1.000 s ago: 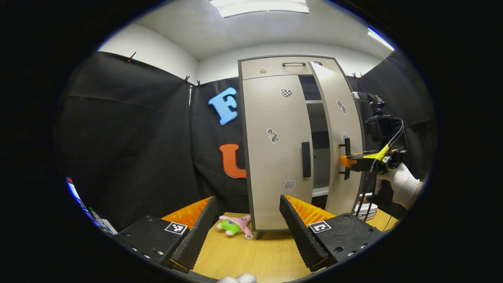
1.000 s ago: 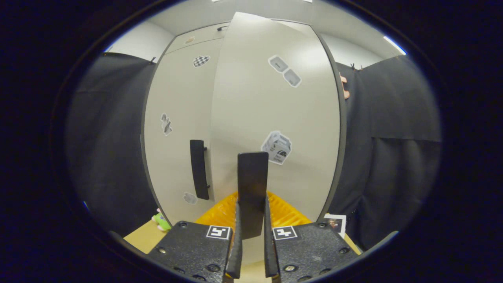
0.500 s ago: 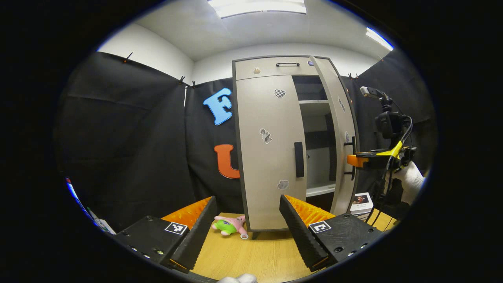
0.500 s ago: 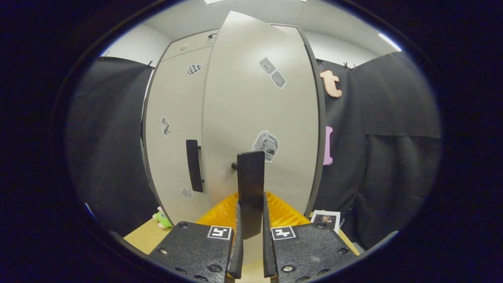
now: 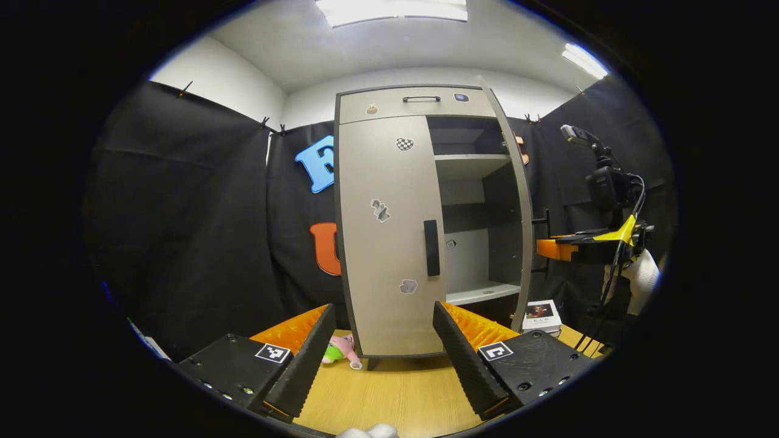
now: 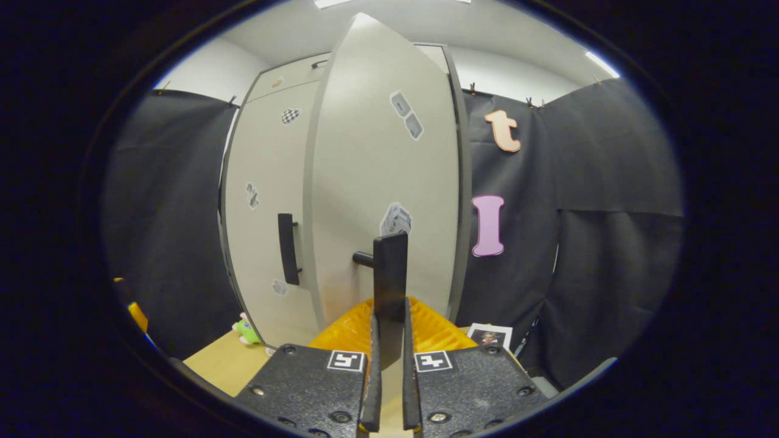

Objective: Open the right door of the double-door shoe cabinet with the right hand, and open the left door with the left hand.

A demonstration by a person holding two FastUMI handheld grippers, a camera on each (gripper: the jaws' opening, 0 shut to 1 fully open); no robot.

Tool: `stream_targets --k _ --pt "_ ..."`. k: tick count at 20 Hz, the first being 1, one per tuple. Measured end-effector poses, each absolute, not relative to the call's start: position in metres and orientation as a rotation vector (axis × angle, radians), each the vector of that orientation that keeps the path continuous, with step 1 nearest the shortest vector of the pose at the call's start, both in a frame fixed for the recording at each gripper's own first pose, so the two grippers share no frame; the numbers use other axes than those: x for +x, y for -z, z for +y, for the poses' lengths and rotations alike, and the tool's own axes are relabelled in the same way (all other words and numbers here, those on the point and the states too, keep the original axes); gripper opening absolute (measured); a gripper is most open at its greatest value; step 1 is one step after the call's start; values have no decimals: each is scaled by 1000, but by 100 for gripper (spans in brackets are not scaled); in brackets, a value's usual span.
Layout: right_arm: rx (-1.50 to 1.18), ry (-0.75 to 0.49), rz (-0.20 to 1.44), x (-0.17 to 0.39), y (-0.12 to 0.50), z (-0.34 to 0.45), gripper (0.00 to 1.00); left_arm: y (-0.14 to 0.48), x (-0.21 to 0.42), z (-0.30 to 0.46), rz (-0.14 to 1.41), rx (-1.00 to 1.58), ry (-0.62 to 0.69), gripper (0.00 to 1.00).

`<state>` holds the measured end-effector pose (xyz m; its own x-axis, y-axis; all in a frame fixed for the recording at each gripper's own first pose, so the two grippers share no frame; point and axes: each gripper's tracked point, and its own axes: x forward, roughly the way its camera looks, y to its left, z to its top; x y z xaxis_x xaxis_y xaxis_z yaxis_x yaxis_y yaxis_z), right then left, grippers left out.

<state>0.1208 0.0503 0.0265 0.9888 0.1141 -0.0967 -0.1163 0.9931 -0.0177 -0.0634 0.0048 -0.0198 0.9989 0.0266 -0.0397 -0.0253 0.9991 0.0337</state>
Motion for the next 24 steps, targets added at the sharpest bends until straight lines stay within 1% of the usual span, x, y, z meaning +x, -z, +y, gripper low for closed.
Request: stream_targets --k 10,13,17,19,24 --pt "19 -73 109 119 -27 25 4 19 -69 -59 49 9 49 96" --pt "49 -94 115 120 -26 23 4 18 -70 -76 53 6 65 96" --pt "2 -52 112 119 -26 5 4 13 -68 -90 45 14 79 96" --pt "30 -89 121 119 -24 14 4 13 -64 -93 42 13 86 96" --pt "2 -96 113 122 -25 8 4 18 -51 -99 55 18 95 96"
